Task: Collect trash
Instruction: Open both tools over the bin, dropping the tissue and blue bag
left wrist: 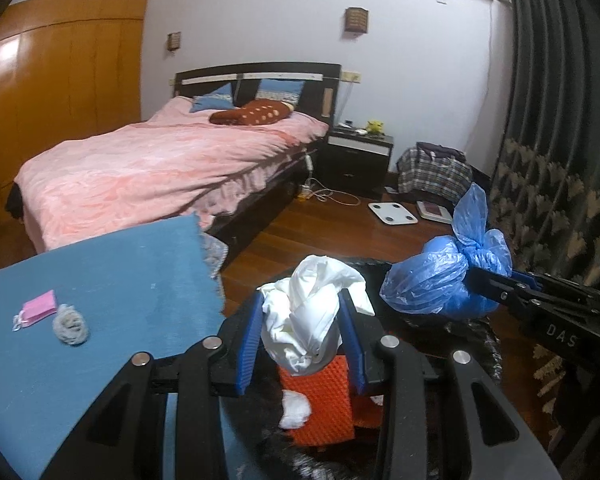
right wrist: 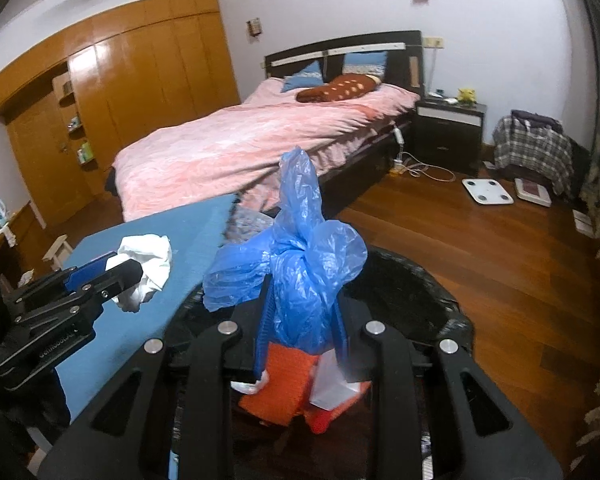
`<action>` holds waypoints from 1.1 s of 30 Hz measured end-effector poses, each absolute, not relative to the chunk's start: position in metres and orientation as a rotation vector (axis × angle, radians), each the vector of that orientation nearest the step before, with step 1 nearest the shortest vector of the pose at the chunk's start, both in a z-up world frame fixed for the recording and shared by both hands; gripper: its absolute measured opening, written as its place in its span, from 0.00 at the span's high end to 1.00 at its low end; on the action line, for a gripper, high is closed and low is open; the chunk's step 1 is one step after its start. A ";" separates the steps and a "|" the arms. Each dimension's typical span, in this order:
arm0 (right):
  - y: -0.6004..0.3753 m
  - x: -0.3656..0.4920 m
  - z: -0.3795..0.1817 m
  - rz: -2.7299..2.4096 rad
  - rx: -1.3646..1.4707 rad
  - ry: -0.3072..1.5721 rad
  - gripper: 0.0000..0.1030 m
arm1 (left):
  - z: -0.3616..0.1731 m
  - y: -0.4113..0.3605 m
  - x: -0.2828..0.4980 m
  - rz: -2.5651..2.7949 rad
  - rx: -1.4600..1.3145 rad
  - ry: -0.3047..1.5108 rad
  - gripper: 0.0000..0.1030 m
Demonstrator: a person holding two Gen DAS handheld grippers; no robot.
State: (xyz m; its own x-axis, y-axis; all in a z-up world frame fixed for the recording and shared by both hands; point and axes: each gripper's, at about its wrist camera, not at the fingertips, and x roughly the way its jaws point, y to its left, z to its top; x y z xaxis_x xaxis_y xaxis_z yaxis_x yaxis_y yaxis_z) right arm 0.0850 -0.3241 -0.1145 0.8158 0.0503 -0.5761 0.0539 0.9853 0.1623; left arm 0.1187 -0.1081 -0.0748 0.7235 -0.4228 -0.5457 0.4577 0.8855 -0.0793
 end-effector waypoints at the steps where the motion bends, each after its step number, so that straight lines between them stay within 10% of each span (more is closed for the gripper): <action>1: -0.328 0.084 -0.117 -0.011 0.179 0.621 0.76 | -0.078 -0.113 0.120 -0.495 0.068 0.588 0.64; 10: -0.344 0.090 -0.136 -0.054 0.185 0.671 0.68 | -0.090 -0.142 0.131 -0.556 0.069 0.629 0.51; 20: -0.343 0.087 -0.140 -0.074 0.186 0.656 0.12 | -0.085 -0.130 0.134 -0.522 0.042 0.621 0.19; 33: -0.307 0.096 -0.125 0.005 0.176 0.641 0.07 | -0.078 -0.061 0.128 -0.382 -0.003 0.598 0.06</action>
